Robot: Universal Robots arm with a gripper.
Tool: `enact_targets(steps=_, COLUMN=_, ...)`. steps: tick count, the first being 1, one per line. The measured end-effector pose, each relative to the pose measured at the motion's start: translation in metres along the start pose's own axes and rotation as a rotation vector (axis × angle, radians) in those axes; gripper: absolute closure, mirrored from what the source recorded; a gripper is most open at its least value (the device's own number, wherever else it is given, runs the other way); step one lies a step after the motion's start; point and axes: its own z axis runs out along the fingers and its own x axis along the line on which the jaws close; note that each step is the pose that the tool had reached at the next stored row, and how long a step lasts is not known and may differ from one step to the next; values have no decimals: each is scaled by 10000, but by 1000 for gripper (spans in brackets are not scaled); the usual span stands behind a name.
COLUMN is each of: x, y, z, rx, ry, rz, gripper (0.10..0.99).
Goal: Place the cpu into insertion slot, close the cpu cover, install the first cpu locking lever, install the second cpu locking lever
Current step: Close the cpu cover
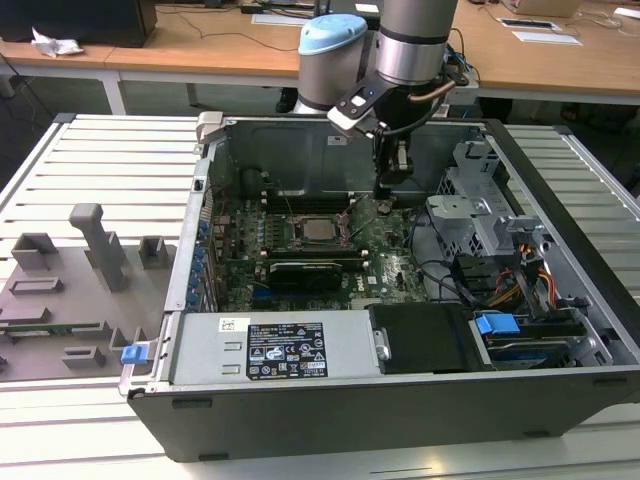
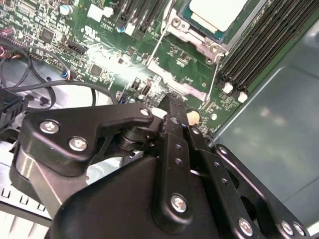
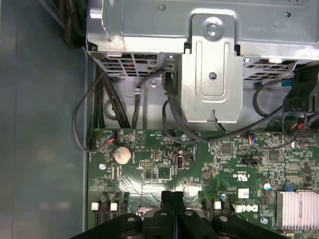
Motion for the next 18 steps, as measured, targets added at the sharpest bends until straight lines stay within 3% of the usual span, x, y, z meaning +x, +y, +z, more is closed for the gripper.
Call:
enact_targets(steps=4, x=4, y=7, z=40, rx=-3, ry=-51, rz=-1, gripper=976)
enact_targets(steps=13, x=48, y=30, z=163, rx=-4, ry=-57, rz=-23, gripper=976)
enact_targets(steps=16, x=49, y=-10, z=164, rx=-4, ry=-55, rz=-22, gripper=976)
enact_targets(steps=18, x=50, y=-76, z=162, rx=-4, ry=-51, rz=-22, gripper=976)
